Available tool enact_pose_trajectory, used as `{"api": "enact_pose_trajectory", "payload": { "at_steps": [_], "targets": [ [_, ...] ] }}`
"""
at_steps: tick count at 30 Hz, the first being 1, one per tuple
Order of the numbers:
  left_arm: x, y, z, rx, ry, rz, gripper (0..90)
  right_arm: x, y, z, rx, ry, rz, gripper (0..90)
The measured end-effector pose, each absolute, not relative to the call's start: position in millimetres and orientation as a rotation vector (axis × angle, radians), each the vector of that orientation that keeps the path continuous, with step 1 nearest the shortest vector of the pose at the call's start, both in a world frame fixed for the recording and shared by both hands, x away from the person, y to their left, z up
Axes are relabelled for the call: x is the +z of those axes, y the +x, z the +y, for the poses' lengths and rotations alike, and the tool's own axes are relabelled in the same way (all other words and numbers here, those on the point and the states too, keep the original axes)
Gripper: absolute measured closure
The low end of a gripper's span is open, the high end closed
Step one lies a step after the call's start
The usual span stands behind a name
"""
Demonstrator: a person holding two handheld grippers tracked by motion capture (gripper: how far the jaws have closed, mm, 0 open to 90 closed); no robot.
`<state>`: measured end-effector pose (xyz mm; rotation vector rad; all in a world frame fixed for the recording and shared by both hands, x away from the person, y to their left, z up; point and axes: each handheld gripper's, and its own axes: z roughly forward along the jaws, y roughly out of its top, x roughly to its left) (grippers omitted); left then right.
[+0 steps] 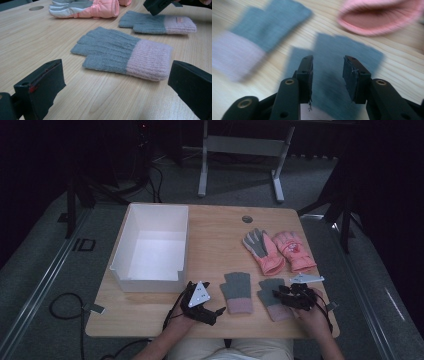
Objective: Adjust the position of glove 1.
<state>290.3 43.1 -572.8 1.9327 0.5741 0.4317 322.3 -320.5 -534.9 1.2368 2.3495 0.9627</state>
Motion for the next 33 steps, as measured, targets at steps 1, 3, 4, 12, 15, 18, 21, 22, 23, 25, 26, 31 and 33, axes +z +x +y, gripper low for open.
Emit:
{"api": "enact_pose_trajectory", "payload": {
  "at_steps": [1, 3, 4, 12, 15, 18, 21, 22, 23, 25, 26, 31, 33],
  "targets": [
    [-573, 290, 43, 0.430, 1.931, 0.573, 0.3, -536, 322, -322, 0.987, 1.253, 2.380, 60.2],
    [-573, 291, 43, 0.427, 1.932, 0.579, 0.3, -540, 320, -323, 0.946, 1.195, 2.385, 59.1],
    [-573, 291, 43, 0.426, 1.932, 0.578, 0.3, -543, 321, -324, 0.937, 1.228, 2.406, 58.6],
    [-573, 290, 42, 0.424, 1.942, 0.570, 0.3, -547, 321, -321, 0.901, 1.304, 2.368, 83.8],
    [-572, 291, 45, 0.409, 1.921, 0.562, 0.3, -539, 320, -319, 0.888, 1.344, 2.346, 85.9],
    [-573, 290, 43, 0.437, 1.943, 0.562, 0.3, -524, 313, -320, 0.967, 1.376, 2.269, 86.0],
    [-573, 288, 43, 0.424, 1.937, 0.555, 0.3, -513, 306, -321, 0.977, 1.360, 2.237, 86.0],
    [-573, 288, 42, 0.425, 1.944, 0.557, 0.3, -512, 304, -321, 0.937, 1.346, 2.222, 86.0],
    [-573, 288, 42, 0.401, 1.941, 0.535, 0.3, -512, 305, -325, 0.990, 1.387, 2.246, 85.9],
    [-573, 288, 42, 0.401, 1.941, 0.535, 0.3, -513, 305, -325, 0.980, 1.399, 2.227, 85.9],
    [-573, 290, 46, 0.379, 1.914, 0.564, 0.3, -517, 305, -327, 0.984, 1.400, 2.254, 85.9],
    [-573, 293, 47, 0.367, 1.917, 0.576, 0.3, -529, 307, -331, 0.951, 1.427, 2.221, 86.0],
    [-573, 292, 46, 0.386, 1.924, 0.571, 0.3, -535, 310, -332, 0.888, 1.423, 2.233, 85.9]
  ]
}}
